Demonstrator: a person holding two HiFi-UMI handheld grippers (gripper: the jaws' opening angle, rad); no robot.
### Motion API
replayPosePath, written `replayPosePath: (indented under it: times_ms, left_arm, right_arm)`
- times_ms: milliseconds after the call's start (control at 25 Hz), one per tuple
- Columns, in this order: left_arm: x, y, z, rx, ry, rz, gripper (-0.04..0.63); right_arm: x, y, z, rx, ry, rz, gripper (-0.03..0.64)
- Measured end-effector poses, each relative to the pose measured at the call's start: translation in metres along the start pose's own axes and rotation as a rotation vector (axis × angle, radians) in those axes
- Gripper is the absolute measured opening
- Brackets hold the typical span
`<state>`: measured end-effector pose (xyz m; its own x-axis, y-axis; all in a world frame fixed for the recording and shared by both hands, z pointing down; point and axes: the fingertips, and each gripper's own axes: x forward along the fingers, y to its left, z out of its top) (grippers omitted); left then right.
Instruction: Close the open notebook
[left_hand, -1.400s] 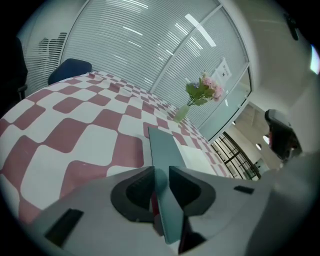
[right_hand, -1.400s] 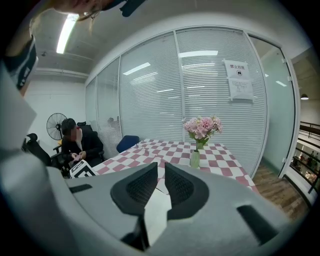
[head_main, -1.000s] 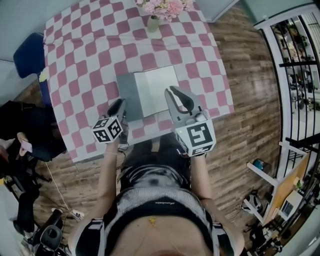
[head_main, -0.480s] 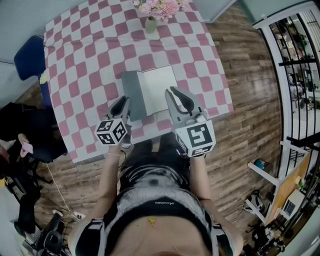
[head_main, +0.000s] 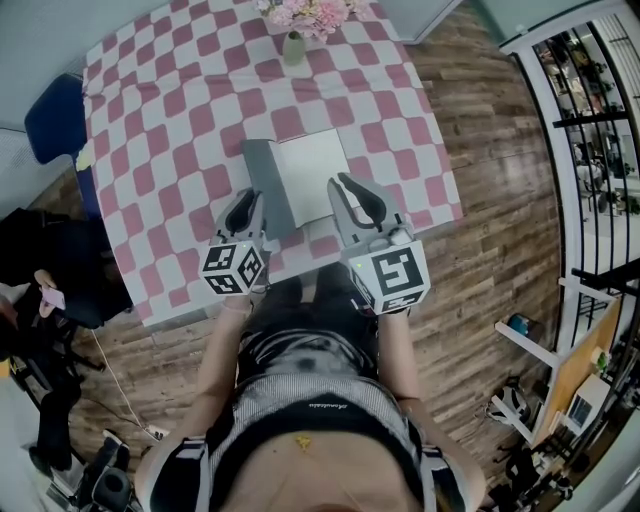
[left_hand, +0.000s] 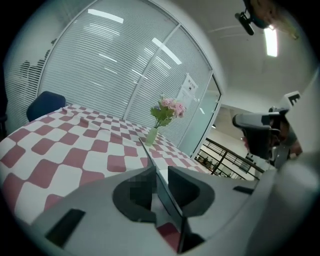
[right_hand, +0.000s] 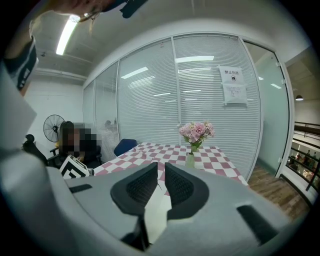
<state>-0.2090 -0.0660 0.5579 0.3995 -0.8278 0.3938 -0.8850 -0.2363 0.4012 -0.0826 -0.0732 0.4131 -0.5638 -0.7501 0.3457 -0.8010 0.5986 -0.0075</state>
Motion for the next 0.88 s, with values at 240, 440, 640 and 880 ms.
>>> replayPosePath:
  times_ms: [240, 440, 640, 880]
  left_arm:
    - [-0.003, -0.004, -0.008, -0.052, -0.004, 0.018, 0.067]
    - [0.000, -0.005, -0.015, -0.056, 0.016, 0.024, 0.063]
    - [0.002, -0.007, -0.013, -0.055, 0.015, 0.030, 0.046]
    - [0.006, -0.011, -0.011, -0.083, 0.024, 0.025, 0.034]
  right_arm:
    - [-0.003, 0.002, -0.002, 0.007, -0.007, -0.003, 0.046]
    - [-0.004, 0.005, -0.001, 0.000, -0.004, 0.012, 0.046]
    - [-0.009, 0.000, -0.004, -0.001, 0.000, 0.003, 0.046]
    - [-0.011, -0.007, 0.000, -0.010, -0.012, 0.009, 0.046]
